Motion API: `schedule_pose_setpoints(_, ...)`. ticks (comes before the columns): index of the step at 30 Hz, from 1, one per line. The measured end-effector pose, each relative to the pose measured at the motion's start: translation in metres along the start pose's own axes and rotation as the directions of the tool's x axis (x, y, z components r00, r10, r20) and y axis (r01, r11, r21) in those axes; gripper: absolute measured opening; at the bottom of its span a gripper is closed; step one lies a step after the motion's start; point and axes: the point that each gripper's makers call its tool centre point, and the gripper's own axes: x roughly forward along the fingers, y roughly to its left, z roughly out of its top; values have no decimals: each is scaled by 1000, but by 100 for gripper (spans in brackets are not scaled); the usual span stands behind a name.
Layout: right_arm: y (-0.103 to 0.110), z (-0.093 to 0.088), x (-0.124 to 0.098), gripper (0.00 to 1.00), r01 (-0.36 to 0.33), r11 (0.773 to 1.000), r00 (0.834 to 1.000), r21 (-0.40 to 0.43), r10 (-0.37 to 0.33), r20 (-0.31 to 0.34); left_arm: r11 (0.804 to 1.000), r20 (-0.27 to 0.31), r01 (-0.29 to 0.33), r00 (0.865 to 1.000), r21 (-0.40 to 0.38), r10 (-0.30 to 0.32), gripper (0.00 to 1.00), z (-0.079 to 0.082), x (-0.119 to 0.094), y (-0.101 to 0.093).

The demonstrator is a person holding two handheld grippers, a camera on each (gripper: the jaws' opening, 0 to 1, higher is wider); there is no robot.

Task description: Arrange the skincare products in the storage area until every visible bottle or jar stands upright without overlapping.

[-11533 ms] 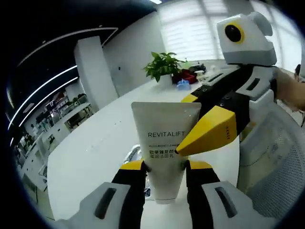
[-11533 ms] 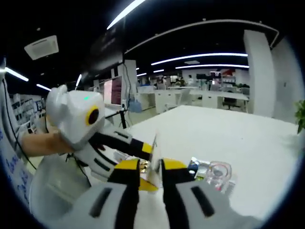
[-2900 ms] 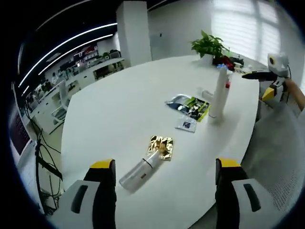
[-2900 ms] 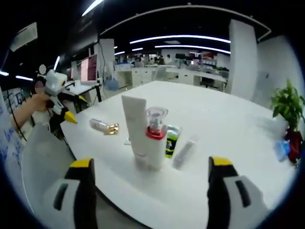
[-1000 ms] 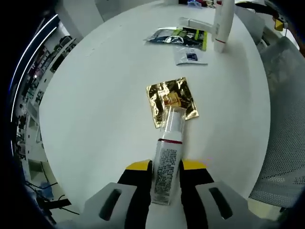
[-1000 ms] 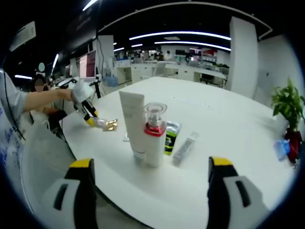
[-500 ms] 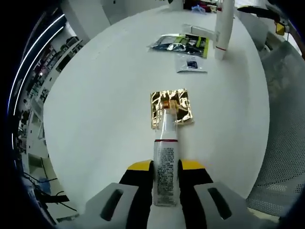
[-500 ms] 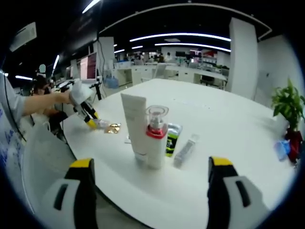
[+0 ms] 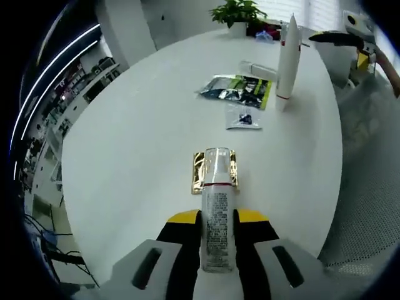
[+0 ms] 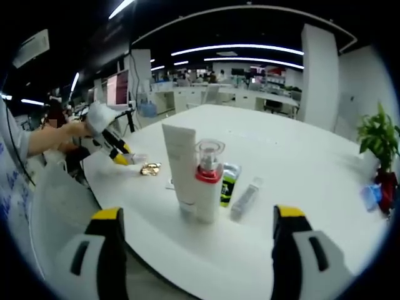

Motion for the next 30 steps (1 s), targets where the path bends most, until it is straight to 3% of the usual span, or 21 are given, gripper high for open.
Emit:
schedule_pose_setpoints(5,5,2,2,98,-22,1000,1000,5,22,2,1000,65,22,998,-21,-20,16,17,-9,-16)
schedule_pose_setpoints(11,14,2,5,94,-54,998,999,26,55,-4,998,118,51,992,25,-53,16,41,-18,-44)
schedule_pose_setpoints(18,26,8,5,76,-120,986,992,117,116,45,995,179,79,980,67,-90,16,68,-26,-72)
schedule_pose_setpoints(21,29,9,7,70,-147,980,988,135,140,62,986,176,92,977,137,-116,16,76,-28,-88)
schedule_pose_setpoints(26,48,13,16,62,-207,964,977,165,194,90,981,222,134,961,142,-163,16,93,-30,-109)
schedule_pose_setpoints(30,59,20,21,52,-244,936,967,252,215,137,978,284,175,937,117,-202,16,108,-33,-124)
